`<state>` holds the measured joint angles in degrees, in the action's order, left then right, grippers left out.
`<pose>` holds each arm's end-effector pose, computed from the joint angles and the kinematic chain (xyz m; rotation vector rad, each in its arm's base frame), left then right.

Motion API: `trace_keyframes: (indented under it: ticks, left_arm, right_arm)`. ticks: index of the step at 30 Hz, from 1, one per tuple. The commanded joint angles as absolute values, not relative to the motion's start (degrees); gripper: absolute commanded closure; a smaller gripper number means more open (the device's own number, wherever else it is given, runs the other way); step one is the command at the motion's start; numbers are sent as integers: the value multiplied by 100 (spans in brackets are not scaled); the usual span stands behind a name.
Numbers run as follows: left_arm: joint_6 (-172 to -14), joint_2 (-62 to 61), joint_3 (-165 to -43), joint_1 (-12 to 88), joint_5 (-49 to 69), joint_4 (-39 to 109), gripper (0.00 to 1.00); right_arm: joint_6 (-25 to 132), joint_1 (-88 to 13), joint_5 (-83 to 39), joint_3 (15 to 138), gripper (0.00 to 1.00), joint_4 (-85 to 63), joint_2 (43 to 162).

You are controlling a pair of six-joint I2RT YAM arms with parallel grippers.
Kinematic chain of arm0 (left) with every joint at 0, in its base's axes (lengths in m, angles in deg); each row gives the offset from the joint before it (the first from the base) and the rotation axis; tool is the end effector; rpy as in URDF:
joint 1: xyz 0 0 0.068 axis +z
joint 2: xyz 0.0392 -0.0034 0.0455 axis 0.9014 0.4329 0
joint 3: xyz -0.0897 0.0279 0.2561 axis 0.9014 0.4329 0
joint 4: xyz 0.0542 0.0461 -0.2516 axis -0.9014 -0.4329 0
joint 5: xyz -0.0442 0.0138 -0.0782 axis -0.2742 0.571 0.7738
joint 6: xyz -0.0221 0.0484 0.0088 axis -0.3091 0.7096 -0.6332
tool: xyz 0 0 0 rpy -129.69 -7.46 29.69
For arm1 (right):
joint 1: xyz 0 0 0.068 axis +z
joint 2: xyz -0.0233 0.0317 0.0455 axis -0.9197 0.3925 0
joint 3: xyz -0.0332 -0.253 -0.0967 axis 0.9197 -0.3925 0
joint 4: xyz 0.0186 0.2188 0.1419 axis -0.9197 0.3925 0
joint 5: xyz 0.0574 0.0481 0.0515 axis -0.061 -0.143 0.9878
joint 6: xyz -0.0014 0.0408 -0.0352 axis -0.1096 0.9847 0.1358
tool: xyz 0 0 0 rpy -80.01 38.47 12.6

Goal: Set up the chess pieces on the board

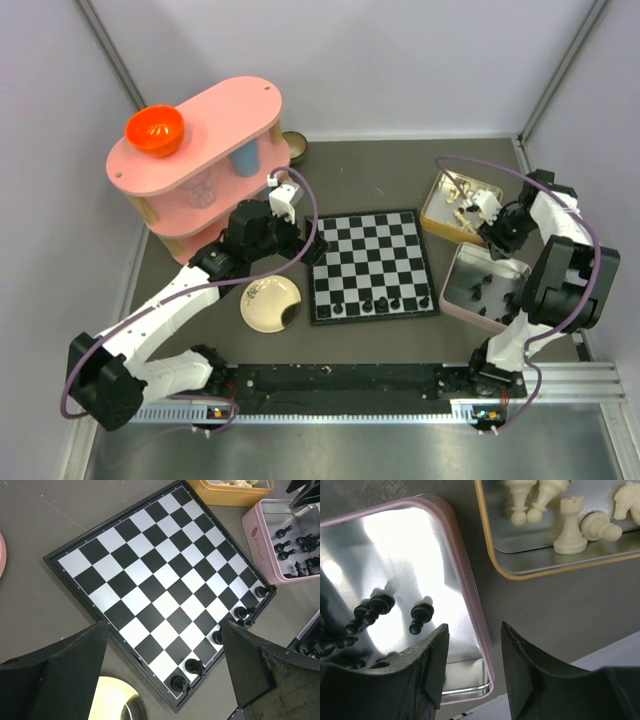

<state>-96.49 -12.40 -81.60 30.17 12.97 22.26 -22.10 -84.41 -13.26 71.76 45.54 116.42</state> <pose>0.2062 -0.1484 0.3044 0.4770 2.0115 -0.7371 0.2959 -0.0833 0.2240 -1.2557 2.5452 0.1405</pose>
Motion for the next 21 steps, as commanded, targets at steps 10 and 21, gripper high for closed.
trace_keyframes:
  ticks: [10, 21]
  left_arm:
    - [-9872, -1936, -7973, 3051, 1201, 2384, 1]
    - [-9996, -1938, -7893, 3042, 1271, 2639, 1]
  right_arm:
    - [-1464, -8753, -1211, 6624, 93, 4157, 11544]
    - [100, -9826, -1395, 5842, 100, 3920, 10323]
